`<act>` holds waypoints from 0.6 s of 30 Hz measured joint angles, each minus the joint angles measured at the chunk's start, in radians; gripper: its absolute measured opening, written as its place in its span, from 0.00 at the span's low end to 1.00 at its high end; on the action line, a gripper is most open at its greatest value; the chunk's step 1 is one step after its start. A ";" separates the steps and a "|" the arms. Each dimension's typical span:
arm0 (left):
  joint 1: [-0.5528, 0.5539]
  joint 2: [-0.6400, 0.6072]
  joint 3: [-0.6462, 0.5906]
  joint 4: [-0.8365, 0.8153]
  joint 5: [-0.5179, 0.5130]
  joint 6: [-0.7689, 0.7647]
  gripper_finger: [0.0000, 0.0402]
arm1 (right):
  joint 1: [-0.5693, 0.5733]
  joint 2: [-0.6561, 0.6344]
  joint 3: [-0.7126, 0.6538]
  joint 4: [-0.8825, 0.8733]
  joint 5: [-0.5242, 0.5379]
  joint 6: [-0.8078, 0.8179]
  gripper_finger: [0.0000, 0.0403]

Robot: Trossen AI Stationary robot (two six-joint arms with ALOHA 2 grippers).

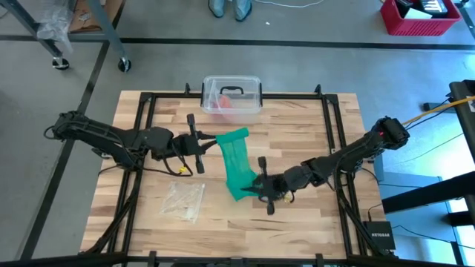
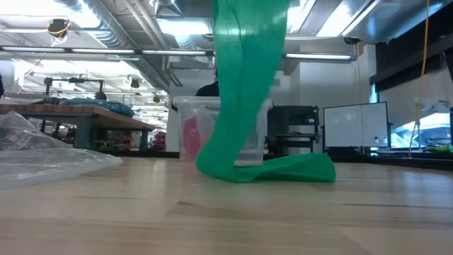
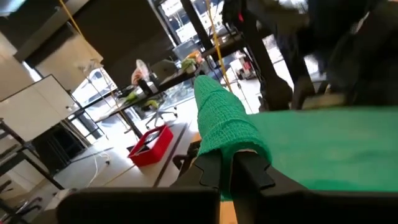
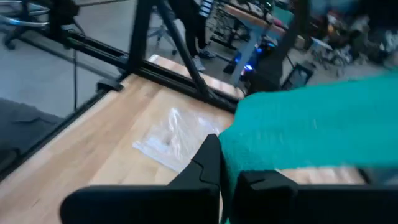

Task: Roll bandage
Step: Roll the green bandage

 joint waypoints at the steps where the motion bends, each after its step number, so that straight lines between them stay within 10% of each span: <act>1: 0.000 0.000 0.000 -0.001 -0.001 0.001 0.01 | 0.015 -0.003 0.038 -0.038 -0.001 -0.031 0.01; 18: 0.004 0.014 0.000 -0.060 0.028 0.043 0.02 | 0.068 -0.011 0.526 -0.368 0.094 -0.322 0.01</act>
